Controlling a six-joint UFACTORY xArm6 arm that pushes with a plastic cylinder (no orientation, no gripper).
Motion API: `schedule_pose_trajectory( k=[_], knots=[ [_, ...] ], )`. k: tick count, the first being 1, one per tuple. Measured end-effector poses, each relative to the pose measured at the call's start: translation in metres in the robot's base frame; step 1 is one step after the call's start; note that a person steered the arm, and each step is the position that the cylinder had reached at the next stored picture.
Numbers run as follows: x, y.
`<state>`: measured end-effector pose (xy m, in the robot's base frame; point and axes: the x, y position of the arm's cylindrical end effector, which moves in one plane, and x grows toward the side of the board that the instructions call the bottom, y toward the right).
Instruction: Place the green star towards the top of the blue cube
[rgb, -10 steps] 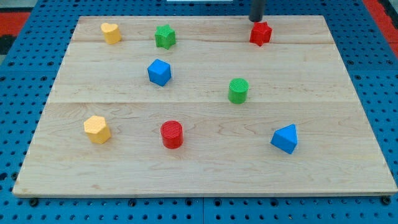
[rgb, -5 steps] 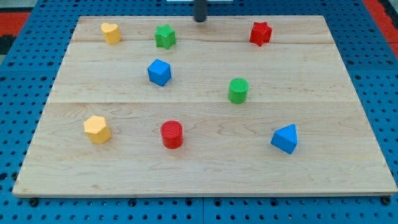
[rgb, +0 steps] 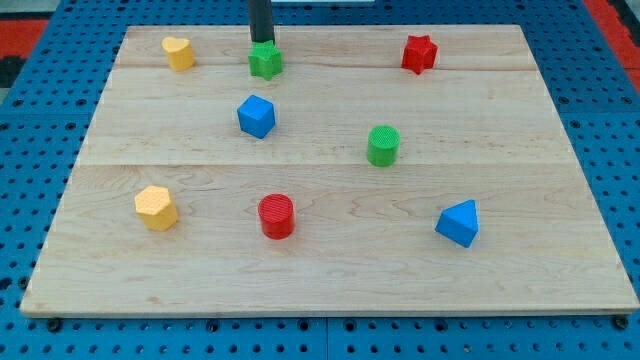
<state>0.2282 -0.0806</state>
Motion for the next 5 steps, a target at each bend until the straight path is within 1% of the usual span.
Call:
schedule_pose_trajectory(
  k=[1,3,4,5],
  knots=[
    [0.011,0.000],
    [0.050,0.000],
    [0.039,0.000],
    [-0.013,-0.007]
  ],
)
